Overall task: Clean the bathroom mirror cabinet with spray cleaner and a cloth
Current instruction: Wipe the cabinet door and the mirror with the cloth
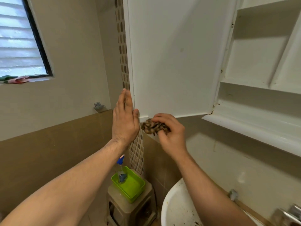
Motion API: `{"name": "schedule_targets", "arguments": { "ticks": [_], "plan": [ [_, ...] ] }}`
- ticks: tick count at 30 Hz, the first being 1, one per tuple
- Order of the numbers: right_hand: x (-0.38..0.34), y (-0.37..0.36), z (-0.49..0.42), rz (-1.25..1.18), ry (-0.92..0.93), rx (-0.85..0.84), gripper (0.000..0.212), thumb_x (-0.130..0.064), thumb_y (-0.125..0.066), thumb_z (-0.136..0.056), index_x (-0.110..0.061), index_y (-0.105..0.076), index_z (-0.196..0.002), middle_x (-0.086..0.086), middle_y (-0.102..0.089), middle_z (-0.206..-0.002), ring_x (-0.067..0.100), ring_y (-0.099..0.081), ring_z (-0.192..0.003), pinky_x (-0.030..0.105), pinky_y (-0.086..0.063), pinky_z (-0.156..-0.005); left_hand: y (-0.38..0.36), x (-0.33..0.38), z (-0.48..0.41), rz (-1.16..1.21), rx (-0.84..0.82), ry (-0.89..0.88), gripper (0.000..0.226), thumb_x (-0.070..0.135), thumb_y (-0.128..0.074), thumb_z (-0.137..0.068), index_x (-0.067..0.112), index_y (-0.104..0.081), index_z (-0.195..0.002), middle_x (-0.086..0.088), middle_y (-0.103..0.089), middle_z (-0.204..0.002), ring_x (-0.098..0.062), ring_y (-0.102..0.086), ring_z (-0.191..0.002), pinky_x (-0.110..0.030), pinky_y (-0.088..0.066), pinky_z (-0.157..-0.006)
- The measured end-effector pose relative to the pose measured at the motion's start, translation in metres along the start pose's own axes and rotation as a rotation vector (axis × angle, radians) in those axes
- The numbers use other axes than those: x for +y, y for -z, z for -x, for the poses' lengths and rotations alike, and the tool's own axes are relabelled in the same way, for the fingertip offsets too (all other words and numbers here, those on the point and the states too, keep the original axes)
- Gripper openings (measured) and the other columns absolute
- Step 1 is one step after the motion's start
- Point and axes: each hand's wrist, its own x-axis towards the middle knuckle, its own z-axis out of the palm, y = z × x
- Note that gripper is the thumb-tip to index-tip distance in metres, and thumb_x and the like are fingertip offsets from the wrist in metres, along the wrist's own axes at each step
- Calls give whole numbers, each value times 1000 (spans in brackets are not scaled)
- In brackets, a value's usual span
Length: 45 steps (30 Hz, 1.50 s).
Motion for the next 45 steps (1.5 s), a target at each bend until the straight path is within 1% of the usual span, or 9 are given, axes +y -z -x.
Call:
{"name": "schedule_targets", "arguments": {
  "ticks": [3,7,10,14,17,22,27,37,45],
  "plan": [
    [4,36,0,-184,-257,260,55,9,-50,-67,-28,-74,-100,0,-74,-108,9,-69,-105,23,-54,-93,1,1,0,-10,3,-5,69,36,-30,-109,27,13,-162,-4,0,-173,-22,-10,-157,-42,-20,-124],
    [24,77,-41,-233,-433,662,52,11,-50,-81,-32,-66,-105,4,-71,-114,18,-70,-106,46,-60,-93,3,2,1,-10,9,-9,72,35,-33,-110,30,18,-160,-5,1,-173,-23,-13,-156,-46,-25,-123],
    [25,64,-49,-105,-393,594,52,12,-47,-78,-23,-66,-110,6,-66,-119,23,-67,-111,45,-58,-95,5,1,1,-7,4,-7,74,33,-36,-110,30,18,-160,-5,1,-173,-23,-14,-156,-48,-27,-123],
    [15,4,-16,85,-260,395,47,19,-48,-72,-3,-68,-109,13,-57,-121,27,-57,-115,20,-44,-106,8,0,2,-21,-8,-8,72,37,-35,-109,30,13,-162,-5,1,-173,-24,-13,-157,-45,-21,-123],
    [-4,-45,-3,92,-216,310,46,16,-53,-74,-6,-69,-111,11,-57,-123,26,-56,-115,8,-36,-102,17,-8,3,-19,-27,-37,67,35,-35,-107,28,-1,-165,-8,-6,-172,-26,-20,-154,-49,-28,-121],
    [-43,-103,22,-59,-108,167,39,8,-56,-77,-13,-67,-108,-1,-59,-113,12,-57,-108,14,-43,-92,38,-24,2,16,-70,-104,60,27,-41,-103,33,-27,-161,-10,-18,-169,-30,-31,-148,-55,-36,-114],
    [-35,-102,70,-92,-99,-6,47,12,-61,-76,-15,-71,-112,-4,-65,-117,11,-61,-116,30,-50,-101,68,-58,10,-17,-62,-57,57,27,-37,-105,27,-30,-161,-5,-23,-167,-27,-34,-147,-55,-40,-114],
    [-73,-40,12,-83,250,177,38,6,-63,-71,-4,-74,-107,6,-65,-108,8,-65,-104,17,-51,-91,75,-32,-8,11,-136,-27,51,30,-47,-106,17,-37,-154,0,-34,-159,-15,-33,-145,-39,-31,-121],
    [-76,-21,-5,95,77,338,37,7,-64,-74,-7,-75,-107,5,-63,-111,5,-60,-106,14,-48,-93,66,7,-13,99,-154,-218,33,21,-42,-105,4,-65,-122,-11,-56,-139,-24,-50,-131,-48,-44,-109]
  ]
}}
